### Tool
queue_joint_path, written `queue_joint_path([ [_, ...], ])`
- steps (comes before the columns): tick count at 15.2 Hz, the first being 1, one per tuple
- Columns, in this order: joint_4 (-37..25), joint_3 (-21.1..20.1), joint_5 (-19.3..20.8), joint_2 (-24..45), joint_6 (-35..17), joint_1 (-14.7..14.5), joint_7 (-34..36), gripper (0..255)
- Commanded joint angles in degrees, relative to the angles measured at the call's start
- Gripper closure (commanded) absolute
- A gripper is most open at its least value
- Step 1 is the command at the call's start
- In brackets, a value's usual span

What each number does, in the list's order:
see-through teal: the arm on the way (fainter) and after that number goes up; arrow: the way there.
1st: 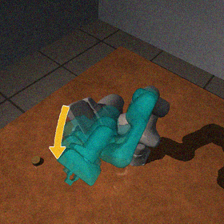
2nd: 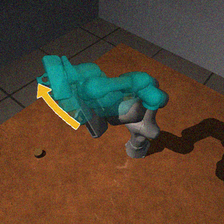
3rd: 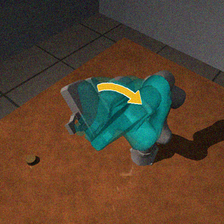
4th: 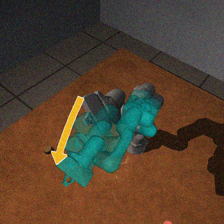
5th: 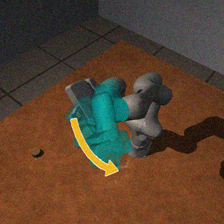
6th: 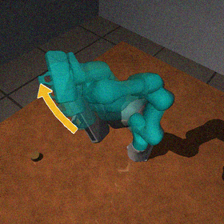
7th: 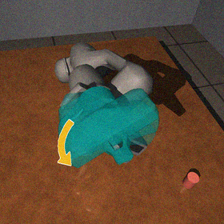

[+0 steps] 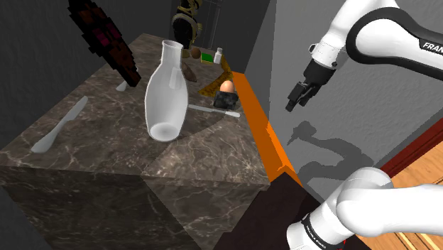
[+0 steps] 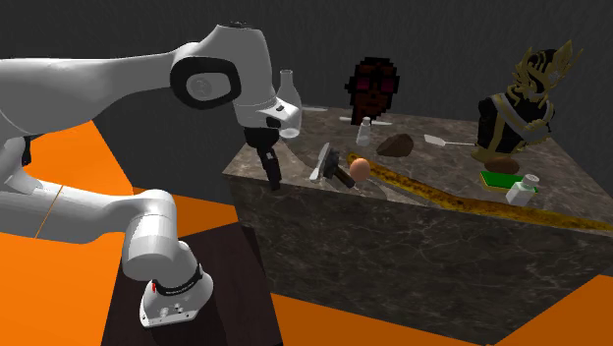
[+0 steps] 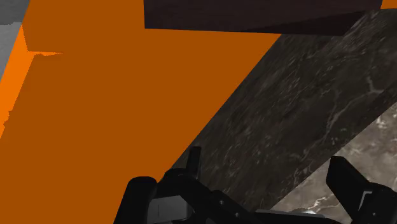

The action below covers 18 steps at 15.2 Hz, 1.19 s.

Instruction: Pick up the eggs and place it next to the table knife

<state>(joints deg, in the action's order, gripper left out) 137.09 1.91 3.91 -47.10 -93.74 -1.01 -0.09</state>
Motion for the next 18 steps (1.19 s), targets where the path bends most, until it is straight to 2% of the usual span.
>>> queue_joint_path([
  [1,0.0,0.0,0.0,0.0,0.0,0.0,0.0,0],
  [10,-10.46,7.04,-5.23,19.92,-10.41,-3.75,-10.36,0],
  [18,-25.37,11.7,-14.69,38.52,-12.99,-6.78,-21.46,0],
])
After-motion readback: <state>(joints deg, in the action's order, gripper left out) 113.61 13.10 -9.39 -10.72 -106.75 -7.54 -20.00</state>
